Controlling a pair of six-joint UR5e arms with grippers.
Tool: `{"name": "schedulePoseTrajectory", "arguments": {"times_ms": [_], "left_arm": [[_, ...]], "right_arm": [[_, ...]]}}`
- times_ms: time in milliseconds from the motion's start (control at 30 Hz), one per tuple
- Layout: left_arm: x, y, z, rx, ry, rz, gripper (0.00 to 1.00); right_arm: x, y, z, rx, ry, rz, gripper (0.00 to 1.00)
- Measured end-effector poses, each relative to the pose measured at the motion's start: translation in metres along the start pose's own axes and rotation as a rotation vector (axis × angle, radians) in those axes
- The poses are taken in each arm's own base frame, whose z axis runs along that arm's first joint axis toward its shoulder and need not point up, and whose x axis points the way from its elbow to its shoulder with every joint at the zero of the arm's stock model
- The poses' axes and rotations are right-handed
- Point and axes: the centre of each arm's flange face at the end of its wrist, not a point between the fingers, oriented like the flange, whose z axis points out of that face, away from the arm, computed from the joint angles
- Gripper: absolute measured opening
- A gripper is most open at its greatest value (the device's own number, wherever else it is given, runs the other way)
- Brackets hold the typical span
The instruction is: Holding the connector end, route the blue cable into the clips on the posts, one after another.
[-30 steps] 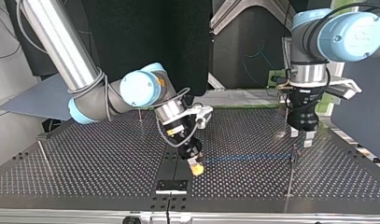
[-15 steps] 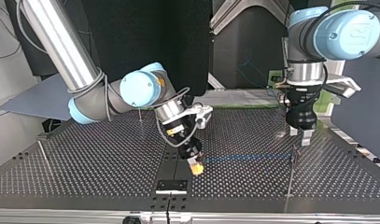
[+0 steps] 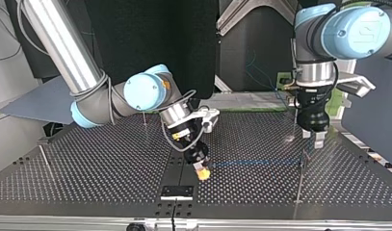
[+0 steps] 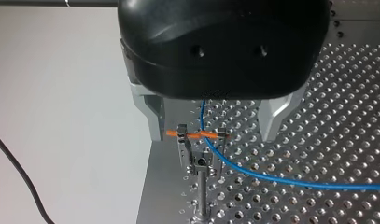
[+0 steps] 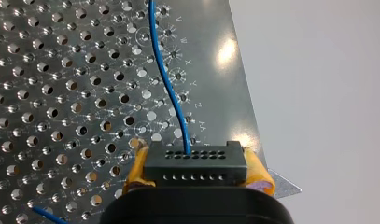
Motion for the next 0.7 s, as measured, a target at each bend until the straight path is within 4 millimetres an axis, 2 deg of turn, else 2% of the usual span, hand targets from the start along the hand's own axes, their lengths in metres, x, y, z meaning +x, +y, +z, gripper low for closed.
{"name": "schedulePoseTrajectory", "arguments": {"times_ms": [333,700], "left_arm": [[0.001,-0.004,-0.002,0.009,0.003,0.005,1.0],[0.002,-0.021,-0.004,0.101,0.005,0.06,1.0]], "right_arm": [[0.0,0.0,0.0,0.0,-0.003,0.001,0.0],[-0.001,0.0,-0.002,-0.002,-0.014,-0.002,0.0]]}}
